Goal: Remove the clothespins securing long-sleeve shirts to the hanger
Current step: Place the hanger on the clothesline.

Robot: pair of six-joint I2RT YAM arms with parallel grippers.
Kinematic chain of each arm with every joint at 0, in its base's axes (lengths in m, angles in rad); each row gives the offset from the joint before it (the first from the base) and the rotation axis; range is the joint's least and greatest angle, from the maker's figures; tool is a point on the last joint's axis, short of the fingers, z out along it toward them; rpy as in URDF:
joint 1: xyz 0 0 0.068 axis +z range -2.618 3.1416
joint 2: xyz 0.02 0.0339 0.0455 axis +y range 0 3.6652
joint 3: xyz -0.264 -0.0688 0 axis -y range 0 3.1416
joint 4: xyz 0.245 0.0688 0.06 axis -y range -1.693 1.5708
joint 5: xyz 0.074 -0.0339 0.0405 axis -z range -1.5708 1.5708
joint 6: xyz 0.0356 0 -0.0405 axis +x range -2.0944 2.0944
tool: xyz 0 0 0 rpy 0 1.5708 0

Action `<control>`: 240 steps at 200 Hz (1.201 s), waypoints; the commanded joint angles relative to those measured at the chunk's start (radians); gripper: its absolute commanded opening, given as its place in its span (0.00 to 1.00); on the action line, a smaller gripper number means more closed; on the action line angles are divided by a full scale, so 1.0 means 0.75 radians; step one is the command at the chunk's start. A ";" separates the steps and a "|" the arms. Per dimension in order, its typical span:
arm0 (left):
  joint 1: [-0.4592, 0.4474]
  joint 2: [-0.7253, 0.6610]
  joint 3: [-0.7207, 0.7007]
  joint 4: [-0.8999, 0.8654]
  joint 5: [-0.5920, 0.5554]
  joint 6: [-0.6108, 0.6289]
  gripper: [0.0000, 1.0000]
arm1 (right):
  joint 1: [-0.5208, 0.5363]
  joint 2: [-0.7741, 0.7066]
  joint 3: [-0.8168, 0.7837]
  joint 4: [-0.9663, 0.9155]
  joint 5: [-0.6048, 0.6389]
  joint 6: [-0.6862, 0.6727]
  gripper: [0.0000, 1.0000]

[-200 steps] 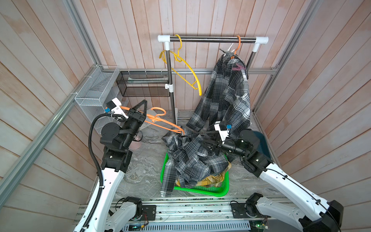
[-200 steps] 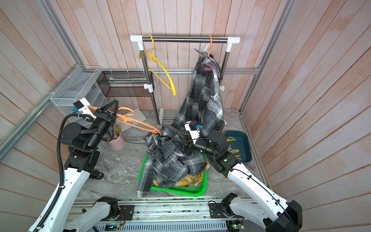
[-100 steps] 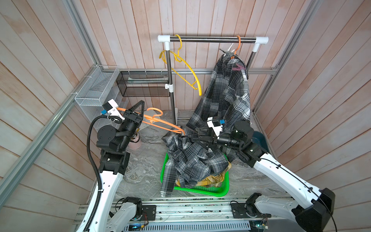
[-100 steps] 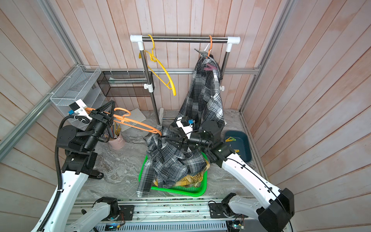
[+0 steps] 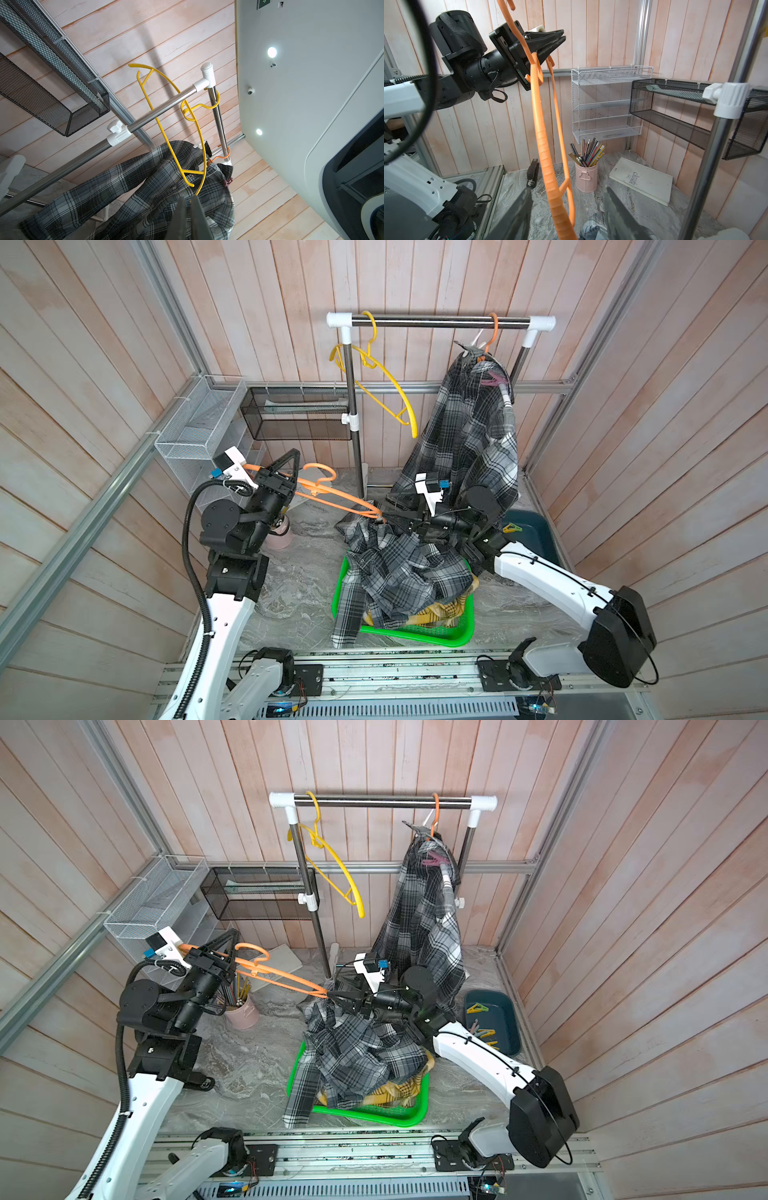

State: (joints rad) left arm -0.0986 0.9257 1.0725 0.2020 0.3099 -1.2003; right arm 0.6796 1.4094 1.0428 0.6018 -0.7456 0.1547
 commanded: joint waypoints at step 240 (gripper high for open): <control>0.050 -0.031 -0.006 0.140 0.164 0.122 0.98 | 0.085 0.050 0.282 -0.386 0.295 0.004 0.00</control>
State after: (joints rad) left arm -0.0601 0.9508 1.0412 0.3054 0.4080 -1.2156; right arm 0.7471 1.5219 1.1942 0.4908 -0.6586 0.1776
